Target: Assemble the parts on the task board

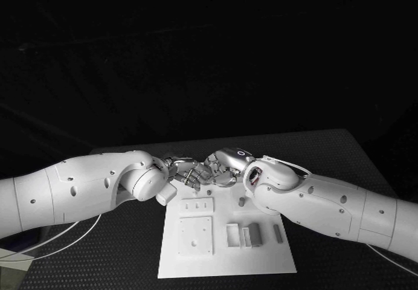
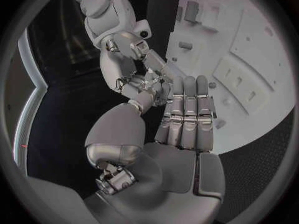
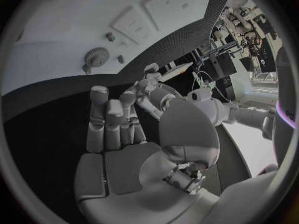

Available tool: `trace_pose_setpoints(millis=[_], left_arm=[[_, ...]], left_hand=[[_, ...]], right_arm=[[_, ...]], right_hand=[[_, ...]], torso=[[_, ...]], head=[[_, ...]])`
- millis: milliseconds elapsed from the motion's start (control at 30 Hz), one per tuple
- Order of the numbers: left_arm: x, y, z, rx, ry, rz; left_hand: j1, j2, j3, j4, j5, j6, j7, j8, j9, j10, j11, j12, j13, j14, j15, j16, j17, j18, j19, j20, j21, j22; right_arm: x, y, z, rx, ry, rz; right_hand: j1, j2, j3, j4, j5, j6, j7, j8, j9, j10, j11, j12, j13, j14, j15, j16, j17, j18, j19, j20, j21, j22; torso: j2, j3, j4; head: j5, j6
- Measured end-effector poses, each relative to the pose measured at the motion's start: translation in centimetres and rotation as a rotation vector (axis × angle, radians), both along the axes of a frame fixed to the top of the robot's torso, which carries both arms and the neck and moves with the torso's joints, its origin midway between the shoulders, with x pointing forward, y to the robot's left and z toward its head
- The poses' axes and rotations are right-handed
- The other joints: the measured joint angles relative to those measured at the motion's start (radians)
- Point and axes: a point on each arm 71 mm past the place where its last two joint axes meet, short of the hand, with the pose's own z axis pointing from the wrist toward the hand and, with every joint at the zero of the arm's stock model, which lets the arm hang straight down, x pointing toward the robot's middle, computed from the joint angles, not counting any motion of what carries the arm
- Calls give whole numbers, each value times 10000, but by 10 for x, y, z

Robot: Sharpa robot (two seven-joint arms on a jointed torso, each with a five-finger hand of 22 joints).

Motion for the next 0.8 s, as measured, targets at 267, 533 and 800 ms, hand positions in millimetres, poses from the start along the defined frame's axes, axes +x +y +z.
trace_pose_setpoints(millis=[267, 533, 800], left_arm=[[2, 2, 3, -97, -149, 151], [3, 5, 3, 139, -314, 178], [3, 13, 1, 897, -627, 31]], left_hand=[[-247, 39, 88, -34, 219, 35, 36, 35, 49, 179, -75, 0, 144, 89, -74, 116, 104, 0, 112, -78, 63, 118], [-525, 39, 153, -42, 467, 92, 89, 94, 350, 286, -181, 265, 351, 232, -159, 365, 372, -1, 288, -183, 157, 346], [-581, -18, 206, -40, 720, 121, 94, 209, 495, 323, -215, 435, 539, 238, -165, 609, 489, -1, 341, -236, 273, 602]], right_arm=[[1, -11, -6, -82, 170, -90], [5, -31, -7, -86, 136, -356], [21, -69, -2, 108, -152, -1266]], right_hand=[[7, -284, -157, 1, 0, -658, 152, -435, -219, -291, 285, -56, -51, -224, 230, -94, 42, -30, -173, 78, -125, 0], [45, -322, -184, -26, 0, -695, 184, -435, -219, -325, 319, -56, -51, -256, 263, -93, 52, -29, -174, 79, -125, -1], [126, -242, -188, -30, 0, -733, 212, -435, -217, -325, 319, -56, -62, -257, 262, -93, 73, -30, -174, 81, -125, -1]], torso=[[-7, 5, 0], [-12, 18, 0], [-19, 21, -19]], head=[[11, -6], [20, 0], [62, -3]])
